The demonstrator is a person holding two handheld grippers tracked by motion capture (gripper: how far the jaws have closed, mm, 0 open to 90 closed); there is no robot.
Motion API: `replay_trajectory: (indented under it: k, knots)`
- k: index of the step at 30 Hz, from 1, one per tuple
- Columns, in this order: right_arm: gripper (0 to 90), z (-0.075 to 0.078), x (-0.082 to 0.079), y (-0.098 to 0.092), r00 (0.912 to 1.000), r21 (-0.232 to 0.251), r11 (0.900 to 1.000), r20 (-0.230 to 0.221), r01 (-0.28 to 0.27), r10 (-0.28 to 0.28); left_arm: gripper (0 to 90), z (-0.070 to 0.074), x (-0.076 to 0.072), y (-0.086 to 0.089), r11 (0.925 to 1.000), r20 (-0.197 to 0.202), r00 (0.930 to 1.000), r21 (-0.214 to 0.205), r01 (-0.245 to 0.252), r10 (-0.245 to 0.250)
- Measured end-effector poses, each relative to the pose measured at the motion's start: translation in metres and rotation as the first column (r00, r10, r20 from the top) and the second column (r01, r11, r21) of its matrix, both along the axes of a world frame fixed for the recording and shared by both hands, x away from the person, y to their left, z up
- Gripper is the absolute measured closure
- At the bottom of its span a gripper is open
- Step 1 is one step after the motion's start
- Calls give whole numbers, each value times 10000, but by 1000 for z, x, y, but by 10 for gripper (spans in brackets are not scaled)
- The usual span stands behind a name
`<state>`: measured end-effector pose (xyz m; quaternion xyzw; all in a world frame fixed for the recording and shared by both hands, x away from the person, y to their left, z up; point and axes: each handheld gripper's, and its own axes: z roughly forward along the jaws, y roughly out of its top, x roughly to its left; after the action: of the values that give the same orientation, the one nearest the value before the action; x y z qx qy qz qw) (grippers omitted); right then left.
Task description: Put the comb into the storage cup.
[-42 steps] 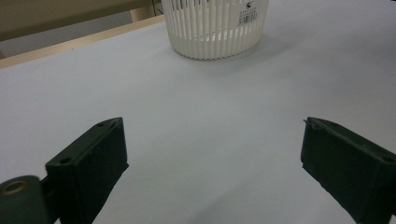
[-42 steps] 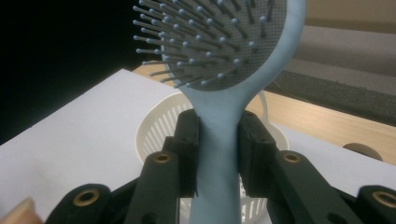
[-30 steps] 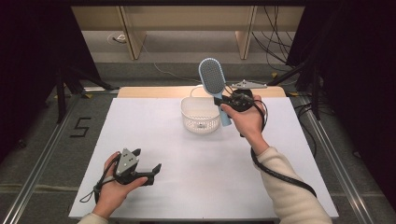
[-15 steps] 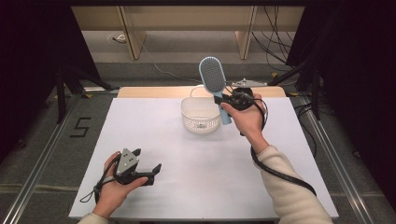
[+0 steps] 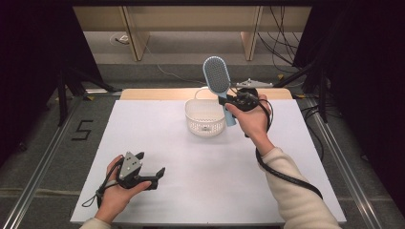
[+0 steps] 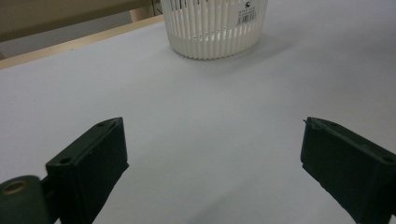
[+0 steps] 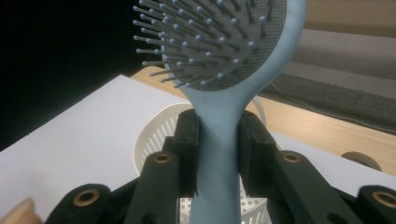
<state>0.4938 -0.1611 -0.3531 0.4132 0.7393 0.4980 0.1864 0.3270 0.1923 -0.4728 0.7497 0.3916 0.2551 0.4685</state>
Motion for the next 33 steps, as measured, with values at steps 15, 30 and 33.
replay_trajectory:
  k: [15, 30, 33]
  knots:
    - [723, 1, 3, 3, 10000, 8, 10000, 10, 18, -18, 67, 0, 0, 0, 10000, -4, 10000, -2, 0, 0]
    - [723, 3, 8, 6, 10000, 20, 10000, 7, 49, -49, 67, 0, 0, -1, 10000, 5, 10000, 0, 9, -9]
    - [723, 3, 9, 7, 10000, 14, 10000, 0, 72, -72, 67, 0, 0, -1, 10000, 1, 10000, -11, 7, -7]
